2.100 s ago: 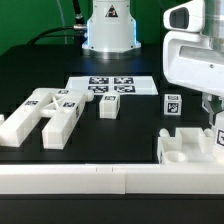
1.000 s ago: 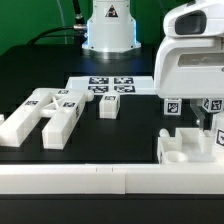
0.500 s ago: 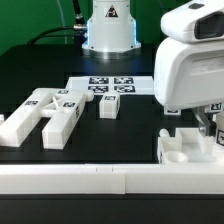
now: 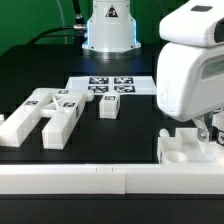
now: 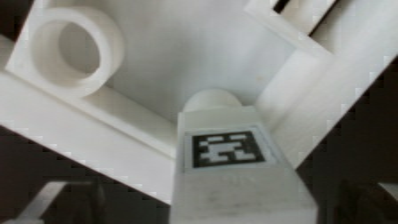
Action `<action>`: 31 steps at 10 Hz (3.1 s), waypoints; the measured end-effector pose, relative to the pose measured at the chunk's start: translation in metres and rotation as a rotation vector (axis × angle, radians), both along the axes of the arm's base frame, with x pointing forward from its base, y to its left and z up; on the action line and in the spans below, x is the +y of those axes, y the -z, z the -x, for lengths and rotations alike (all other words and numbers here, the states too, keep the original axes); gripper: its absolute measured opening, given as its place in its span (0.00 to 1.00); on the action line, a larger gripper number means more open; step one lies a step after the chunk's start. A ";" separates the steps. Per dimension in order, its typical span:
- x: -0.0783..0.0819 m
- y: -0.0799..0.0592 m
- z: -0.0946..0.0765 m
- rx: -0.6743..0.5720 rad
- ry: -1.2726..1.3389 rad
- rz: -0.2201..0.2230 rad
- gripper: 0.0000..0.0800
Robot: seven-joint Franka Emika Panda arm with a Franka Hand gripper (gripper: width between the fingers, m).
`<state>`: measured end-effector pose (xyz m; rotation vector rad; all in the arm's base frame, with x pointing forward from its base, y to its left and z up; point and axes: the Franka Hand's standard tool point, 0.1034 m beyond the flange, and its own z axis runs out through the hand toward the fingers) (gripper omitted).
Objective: Assemble chair
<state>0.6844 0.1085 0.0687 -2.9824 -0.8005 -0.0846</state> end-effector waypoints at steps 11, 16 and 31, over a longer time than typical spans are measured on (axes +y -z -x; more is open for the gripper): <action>-0.001 -0.001 -0.001 0.035 0.526 -0.031 0.36; -0.011 0.001 0.002 0.068 0.973 -0.010 0.36; -0.047 -0.047 0.042 0.069 0.888 0.019 0.81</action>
Offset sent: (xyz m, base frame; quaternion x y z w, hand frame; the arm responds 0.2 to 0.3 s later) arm 0.0000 0.0000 0.0000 0.0000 0.0000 0.0000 1.0000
